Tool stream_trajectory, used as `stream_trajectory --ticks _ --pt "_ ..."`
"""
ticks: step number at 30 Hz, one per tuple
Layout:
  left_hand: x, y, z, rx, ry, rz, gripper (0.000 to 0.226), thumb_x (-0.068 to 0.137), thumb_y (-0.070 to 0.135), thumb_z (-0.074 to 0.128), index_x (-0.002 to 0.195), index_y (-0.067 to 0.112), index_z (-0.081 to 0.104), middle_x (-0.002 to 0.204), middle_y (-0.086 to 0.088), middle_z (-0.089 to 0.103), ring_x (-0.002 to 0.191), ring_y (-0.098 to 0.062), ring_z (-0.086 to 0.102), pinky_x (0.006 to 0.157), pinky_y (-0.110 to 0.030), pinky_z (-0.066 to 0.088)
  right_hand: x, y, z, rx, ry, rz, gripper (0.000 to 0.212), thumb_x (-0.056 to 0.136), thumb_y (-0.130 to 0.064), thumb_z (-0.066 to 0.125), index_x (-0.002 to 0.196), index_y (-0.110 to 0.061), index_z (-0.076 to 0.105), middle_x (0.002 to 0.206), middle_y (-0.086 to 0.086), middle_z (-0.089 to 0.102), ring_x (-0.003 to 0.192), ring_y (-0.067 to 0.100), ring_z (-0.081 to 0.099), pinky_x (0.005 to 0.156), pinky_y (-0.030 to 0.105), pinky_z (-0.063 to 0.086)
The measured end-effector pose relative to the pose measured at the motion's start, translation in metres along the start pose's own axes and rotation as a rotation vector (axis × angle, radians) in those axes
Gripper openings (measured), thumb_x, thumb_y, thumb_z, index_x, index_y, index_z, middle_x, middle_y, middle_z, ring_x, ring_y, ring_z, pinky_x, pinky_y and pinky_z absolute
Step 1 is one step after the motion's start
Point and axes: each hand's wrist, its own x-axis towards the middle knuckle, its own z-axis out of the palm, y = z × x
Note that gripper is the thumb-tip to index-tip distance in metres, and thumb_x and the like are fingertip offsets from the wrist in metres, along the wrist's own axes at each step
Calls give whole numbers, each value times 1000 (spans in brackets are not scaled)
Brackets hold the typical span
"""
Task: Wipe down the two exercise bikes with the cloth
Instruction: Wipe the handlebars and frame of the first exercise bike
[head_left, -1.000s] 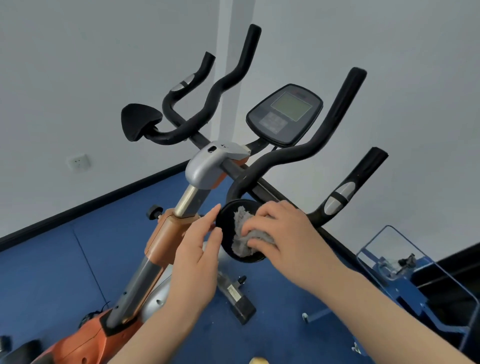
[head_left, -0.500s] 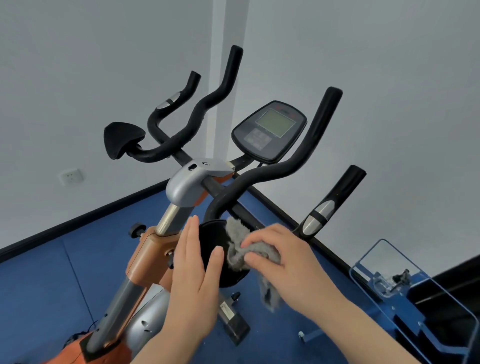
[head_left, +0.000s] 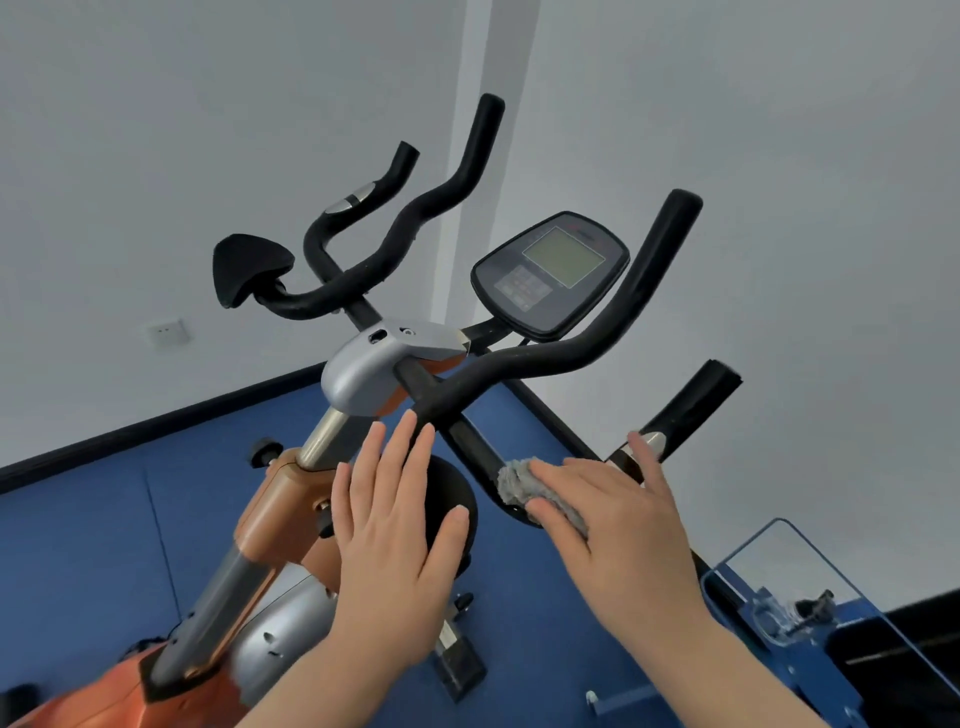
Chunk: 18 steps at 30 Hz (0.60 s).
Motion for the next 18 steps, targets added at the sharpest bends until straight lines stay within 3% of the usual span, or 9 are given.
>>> stream_trajectory --ticks 2,4,8,11,15,18 --pt "-1 1 0 8 5 -6 62 88 41 30 147 25 23 156 17 9 145 -7 -6 116 -34 -9 10 -12 3 -30 -73 -2 30 91 -40 48 110 -27 68 81 -15 70 74 6 64 91 34 50" --pt "-1 2 0 18 12 -16 62 87 40 31 147 25 24 156 16 11 145 -8 -4 116 -35 -6 27 -24 10 -44 -145 27 24 93 -39 49 109 -30 65 75 -10 69 67 13 62 67 28 52" --pt "2 3 1 22 5 -29 63 86 39 32 147 24 23 156 13 15 145 -8 -2 116 -35 -4 81 -38 20 232 -226 233 22 88 -38 60 105 -30 71 86 -2 73 83 21 65 74 36 53" --pt "0 2 0 24 -14 -26 64 86 39 32 147 24 22 156 14 15 145 -8 -2 116 -33 -6 73 -36 19 225 -249 240 23 84 -36 66 106 -33 72 88 -4 73 84 18 66 75 33 53" --pt "1 4 -2 2 -9 -25 63 85 39 33 146 24 25 156 14 16 145 -7 -2 116 -32 -8 37 -30 6 209 -241 199 32 82 -34 69 113 -41 66 104 -19 71 93 5 65 81 19 48" --pt "2 4 -2 7 -10 -26 64 85 39 33 146 24 25 155 15 15 145 -7 -3 116 -34 -7 65 -37 20 214 -192 239 31 82 -36 70 113 -36 68 97 -9 74 89 13 65 77 24 49"
